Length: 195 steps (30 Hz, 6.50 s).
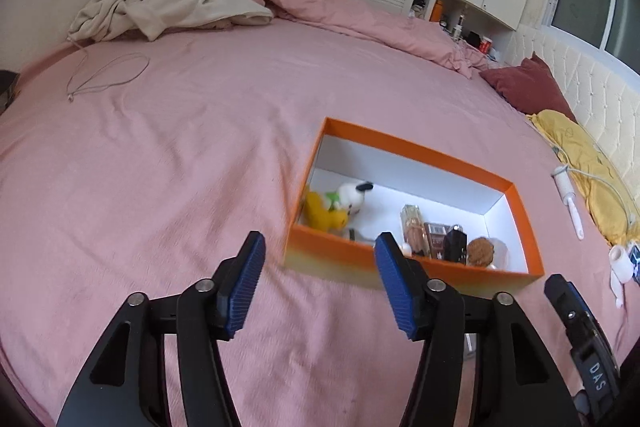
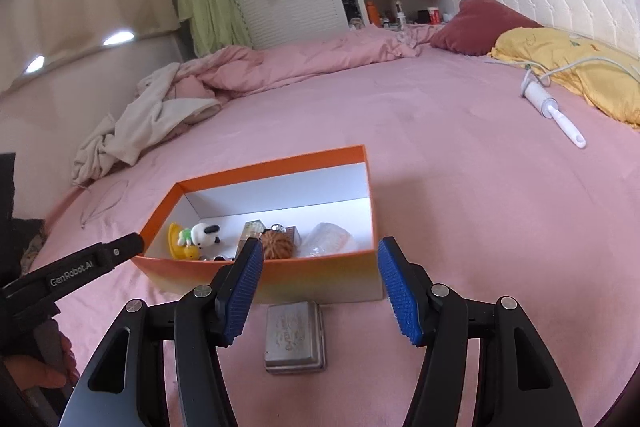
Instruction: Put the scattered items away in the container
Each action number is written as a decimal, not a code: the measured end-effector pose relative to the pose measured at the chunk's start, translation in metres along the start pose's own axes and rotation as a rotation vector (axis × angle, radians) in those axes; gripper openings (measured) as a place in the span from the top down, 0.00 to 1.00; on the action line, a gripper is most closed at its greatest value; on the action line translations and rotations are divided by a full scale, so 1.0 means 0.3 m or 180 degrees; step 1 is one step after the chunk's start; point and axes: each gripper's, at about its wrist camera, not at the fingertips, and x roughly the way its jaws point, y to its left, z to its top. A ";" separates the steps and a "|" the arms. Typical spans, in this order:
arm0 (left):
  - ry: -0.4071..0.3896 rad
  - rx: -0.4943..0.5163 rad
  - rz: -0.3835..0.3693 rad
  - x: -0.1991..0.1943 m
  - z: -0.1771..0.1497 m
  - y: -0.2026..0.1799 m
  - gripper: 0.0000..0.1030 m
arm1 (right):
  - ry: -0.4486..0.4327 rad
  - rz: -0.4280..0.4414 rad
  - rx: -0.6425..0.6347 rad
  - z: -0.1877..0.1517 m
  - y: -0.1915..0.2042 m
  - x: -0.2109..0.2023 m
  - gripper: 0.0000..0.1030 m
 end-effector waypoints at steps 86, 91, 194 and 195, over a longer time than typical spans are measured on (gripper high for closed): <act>0.0349 0.0585 0.0088 0.016 -0.393 -0.112 0.60 | 0.0544 -0.0176 0.0214 -0.206 -0.046 0.036 0.58; 0.0348 0.0584 0.0091 0.013 -0.397 -0.123 0.60 | 0.0635 -0.0202 0.0221 -0.212 -0.039 0.048 0.58; 0.0057 0.0447 -0.0049 -0.132 -0.174 -0.148 0.59 | 0.0583 -0.0344 -0.0229 -0.078 0.059 0.009 0.59; 0.0059 0.0452 -0.0053 -0.132 -0.174 -0.151 0.59 | 0.0576 -0.0338 -0.0222 -0.075 0.059 0.007 0.59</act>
